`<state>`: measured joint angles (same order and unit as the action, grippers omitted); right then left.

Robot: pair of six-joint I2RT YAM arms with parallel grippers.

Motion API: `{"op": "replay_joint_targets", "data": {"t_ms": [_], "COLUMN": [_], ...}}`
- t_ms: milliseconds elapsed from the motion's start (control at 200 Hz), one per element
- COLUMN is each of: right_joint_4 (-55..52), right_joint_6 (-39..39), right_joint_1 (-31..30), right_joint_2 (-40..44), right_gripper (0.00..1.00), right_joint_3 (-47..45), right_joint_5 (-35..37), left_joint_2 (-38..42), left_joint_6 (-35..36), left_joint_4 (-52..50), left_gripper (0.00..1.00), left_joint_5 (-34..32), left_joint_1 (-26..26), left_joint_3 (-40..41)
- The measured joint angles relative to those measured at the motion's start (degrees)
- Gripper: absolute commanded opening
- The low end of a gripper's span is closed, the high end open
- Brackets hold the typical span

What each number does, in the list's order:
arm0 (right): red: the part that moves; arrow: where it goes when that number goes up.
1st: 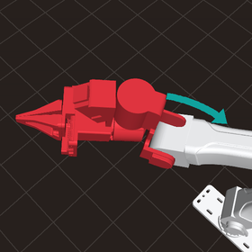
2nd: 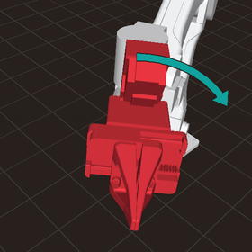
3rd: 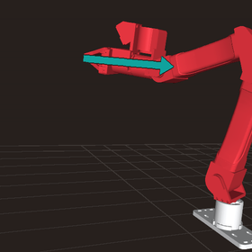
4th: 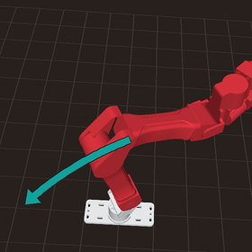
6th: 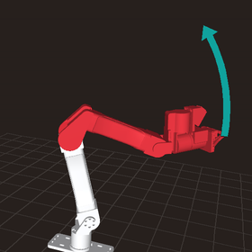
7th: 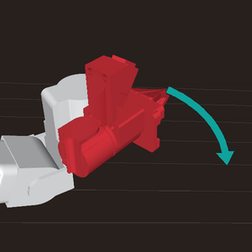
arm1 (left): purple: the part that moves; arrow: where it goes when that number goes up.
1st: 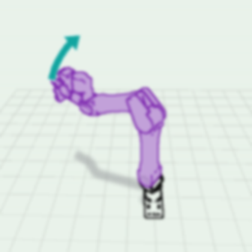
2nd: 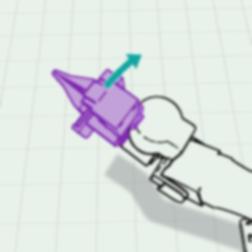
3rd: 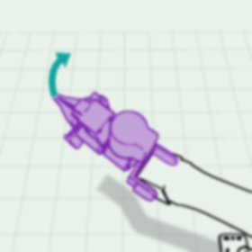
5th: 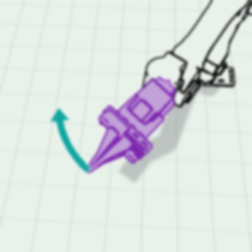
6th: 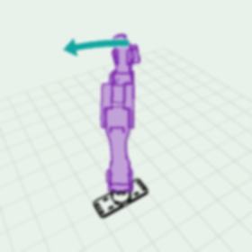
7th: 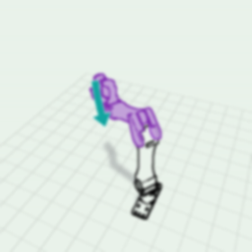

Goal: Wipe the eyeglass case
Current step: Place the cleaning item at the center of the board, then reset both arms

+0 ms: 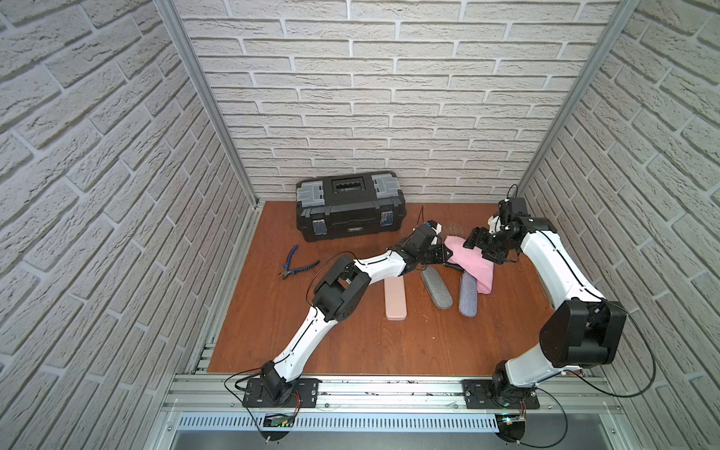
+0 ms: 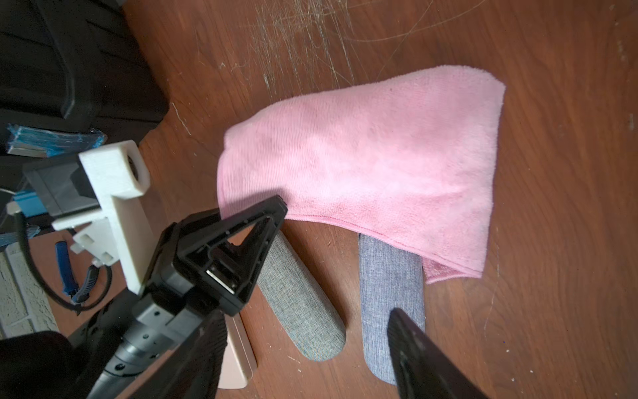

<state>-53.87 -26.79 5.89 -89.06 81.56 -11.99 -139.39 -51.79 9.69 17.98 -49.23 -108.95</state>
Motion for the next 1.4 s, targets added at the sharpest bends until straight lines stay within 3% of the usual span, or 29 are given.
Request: {"op": "replay_joint_targets", "data": {"t_ms": [95, 250, 440, 765, 880, 960, 1115, 1265, 1400], "right_joint_4": [-0.39, -0.79, -0.02, 6.49, 12.76, 19.98, 35.69, 39.74, 48.50], "right_joint_6": [0.04, 0.52, 0.72, 1.77, 2.10, 2.80, 6.32, 12.90, 16.63], "right_joint_1": [0.00, 0.00, 0.00, -3.30, -6.45, -8.24, -9.44, -9.51, -9.49], "right_joint_2": [1.05, 1.27, 1.27, 3.23, 9.16, 14.62, 22.40, 20.59, 20.94], "right_gripper": [0.75, 0.74, 0.72, 0.74, 0.83, 0.99, 1.00, 0.99, 0.99], "right_joint_3": [0.00, -0.17, -3.28, -5.44, -12.02, -18.91, -33.86, -36.26, -40.65], "right_joint_5": [0.76, 0.83, -1.14, -1.97, 0.63, 2.89, 7.89, 15.23, 23.23], "left_joint_2": [-1.11, -2.71, -0.22, 19.93, 28.59, 35.41, 50.40, 62.01, 71.60], "left_joint_6": [-0.85, -0.68, 3.58, 10.19, 15.61, 19.56, 27.96, 36.09, 39.93], "left_joint_4": [0.68, -1.36, -8.70, -16.72, -16.48, -15.80, -10.93, -9.44, -9.60], "left_gripper": [0.29, 0.59, 0.78, 0.86, 0.94, 0.98, 0.98, 0.98, 0.98], "left_joint_5": [-0.24, -0.83, -2.25, -8.96, -14.43, -19.21, -29.73, -40.11, -46.66], "left_joint_1": [0.39, 1.09, 3.43, 7.39, 5.68, 4.24, 2.93, 6.36, 14.36], "left_joint_3": [-2.97, -6.86, -4.46, 18.18, 24.50, 29.57, 43.50, 55.78, 64.59]}}
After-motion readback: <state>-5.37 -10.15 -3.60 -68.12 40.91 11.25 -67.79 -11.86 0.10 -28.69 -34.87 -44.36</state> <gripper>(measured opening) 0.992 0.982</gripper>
